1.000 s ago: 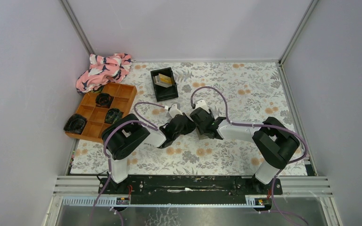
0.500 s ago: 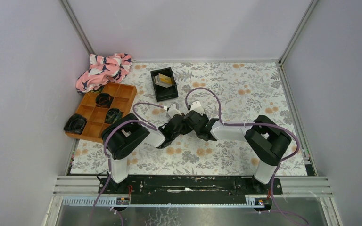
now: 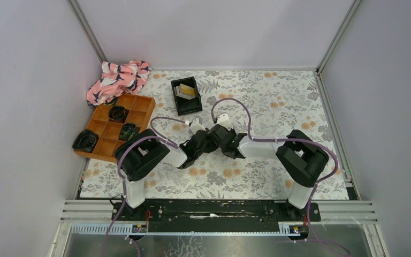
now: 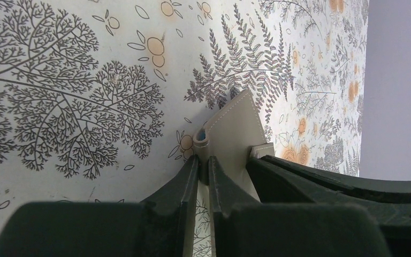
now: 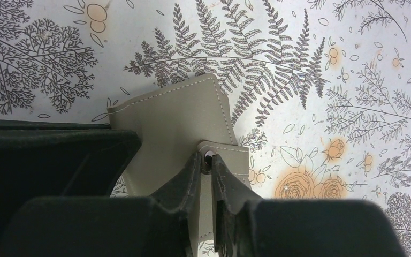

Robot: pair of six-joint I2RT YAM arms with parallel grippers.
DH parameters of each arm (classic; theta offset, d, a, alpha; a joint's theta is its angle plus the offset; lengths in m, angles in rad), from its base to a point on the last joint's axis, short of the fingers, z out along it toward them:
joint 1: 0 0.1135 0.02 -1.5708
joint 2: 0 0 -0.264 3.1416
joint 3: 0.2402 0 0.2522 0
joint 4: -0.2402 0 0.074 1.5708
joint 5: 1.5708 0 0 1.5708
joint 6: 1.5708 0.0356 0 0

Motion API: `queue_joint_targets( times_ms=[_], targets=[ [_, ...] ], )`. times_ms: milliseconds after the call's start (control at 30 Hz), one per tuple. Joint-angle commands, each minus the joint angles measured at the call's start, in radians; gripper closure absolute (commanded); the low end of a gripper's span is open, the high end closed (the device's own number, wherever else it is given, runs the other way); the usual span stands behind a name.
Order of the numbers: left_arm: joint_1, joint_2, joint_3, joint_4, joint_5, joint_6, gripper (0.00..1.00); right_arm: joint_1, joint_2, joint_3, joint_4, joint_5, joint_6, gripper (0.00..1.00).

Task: Put the credit cards into the card holder
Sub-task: Open the card holder at the center of the board.

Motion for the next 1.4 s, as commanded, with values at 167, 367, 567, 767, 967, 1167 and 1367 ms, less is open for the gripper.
queue_joint_targets(
  times_ms=[167,367,567,767,967,1167,1367],
  targets=[
    [0.003,0.043,-0.043,-0.244,-0.026,0.040,1.00,-0.115,-0.092,-0.087,-0.017,-0.108,0.059,0.95],
    [0.006,0.040,-0.041,-0.259,-0.040,0.038,1.00,-0.203,-0.182,-0.156,0.048,-0.263,0.102,0.97],
    [0.017,0.008,0.000,-0.330,-0.061,0.053,0.92,-0.274,-0.228,-0.190,0.094,-0.364,0.140,0.98],
    [0.043,-0.048,0.134,-0.479,-0.123,0.131,0.71,-0.312,-0.238,-0.179,0.102,-0.416,0.160,0.98],
    [0.087,-0.060,0.255,-0.576,-0.150,0.218,0.56,-0.320,-0.236,-0.164,0.113,-0.444,0.180,0.99],
    [0.100,-0.127,0.272,-0.615,-0.173,0.252,0.40,-0.322,-0.234,-0.142,0.105,-0.441,0.168,0.93],
    [0.114,-0.303,0.225,-0.626,-0.254,0.247,0.24,-0.322,-0.306,-0.111,0.088,-0.432,0.128,0.66]
  ],
)
